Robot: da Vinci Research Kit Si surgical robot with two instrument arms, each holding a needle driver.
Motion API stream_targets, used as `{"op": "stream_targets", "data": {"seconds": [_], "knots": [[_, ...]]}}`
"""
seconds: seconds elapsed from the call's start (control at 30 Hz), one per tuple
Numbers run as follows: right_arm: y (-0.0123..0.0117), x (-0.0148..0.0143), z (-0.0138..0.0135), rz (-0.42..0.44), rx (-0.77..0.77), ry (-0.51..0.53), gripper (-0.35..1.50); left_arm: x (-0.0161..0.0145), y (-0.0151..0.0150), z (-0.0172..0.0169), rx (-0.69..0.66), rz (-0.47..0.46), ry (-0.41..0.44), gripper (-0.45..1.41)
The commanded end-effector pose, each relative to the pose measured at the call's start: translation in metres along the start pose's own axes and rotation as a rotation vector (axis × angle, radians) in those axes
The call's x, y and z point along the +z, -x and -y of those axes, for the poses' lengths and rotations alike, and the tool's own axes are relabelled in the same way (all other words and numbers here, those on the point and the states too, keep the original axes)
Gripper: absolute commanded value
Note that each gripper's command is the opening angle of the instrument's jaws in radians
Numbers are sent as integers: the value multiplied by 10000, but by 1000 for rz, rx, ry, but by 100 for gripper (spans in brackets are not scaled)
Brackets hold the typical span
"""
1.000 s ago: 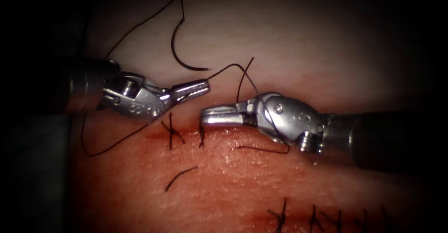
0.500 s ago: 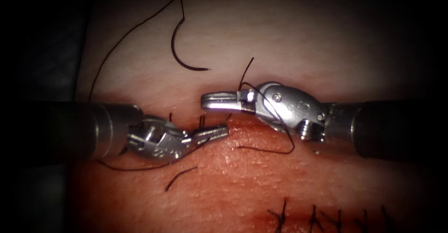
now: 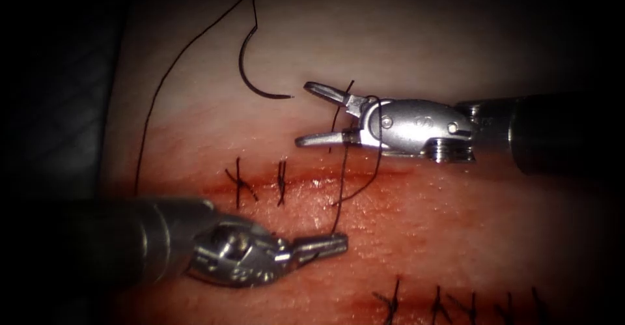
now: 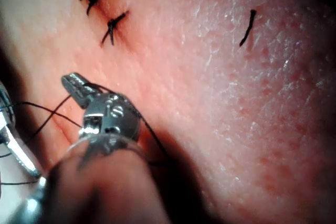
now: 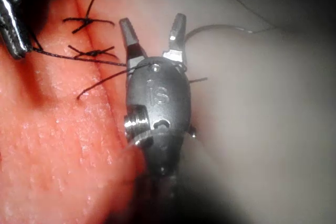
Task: Wound Closure
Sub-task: Wrap the suture two times counter clockwise around the right arm.
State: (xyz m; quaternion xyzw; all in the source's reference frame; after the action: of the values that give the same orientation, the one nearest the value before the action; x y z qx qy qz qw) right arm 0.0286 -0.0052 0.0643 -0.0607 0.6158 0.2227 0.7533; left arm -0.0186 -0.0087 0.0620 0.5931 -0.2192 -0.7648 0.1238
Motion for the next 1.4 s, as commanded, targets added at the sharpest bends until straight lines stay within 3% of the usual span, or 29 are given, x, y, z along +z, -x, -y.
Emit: {"op": "stream_targets", "data": {"seconds": [0.03, 0.23, 0.43, 0.7, 0.97, 1.1, 1.17, 1.27, 1.4], "knots": [[9, 7, 9, 13, -10, -22, 136, 5, 2, 4, 7, -3, 1, -45], [33, 5, 34, 87, -14, -202, 130, -13, -6, 52, 8, -26, 10, -45], [48, 5, 47, 90, 24, -301, 124, -26, -1, 87, -10, -76, 31, -45], [47, 3, 53, 41, 66, -383, 121, -7, 44, 120, -29, -89, 58, -45], [46, -7, 55, -30, 120, -416, 111, 24, 118, 109, -32, -48, 97, -45], [47, -14, 54, -104, 172, -415, 96, 26, 154, 95, -69, -34, 103, -45], [46, -15, 53, -191, 224, -410, 84, 27, 169, 83, -85, -28, 103, -45], [46, -16, 55, -285, 278, -395, 77, 27, 178, 71, -93, -14, 103, -45], [46, -16, 54, -312, 297, -344, 77, 24, 182, 53, -96, -12, 109, -45]]}}
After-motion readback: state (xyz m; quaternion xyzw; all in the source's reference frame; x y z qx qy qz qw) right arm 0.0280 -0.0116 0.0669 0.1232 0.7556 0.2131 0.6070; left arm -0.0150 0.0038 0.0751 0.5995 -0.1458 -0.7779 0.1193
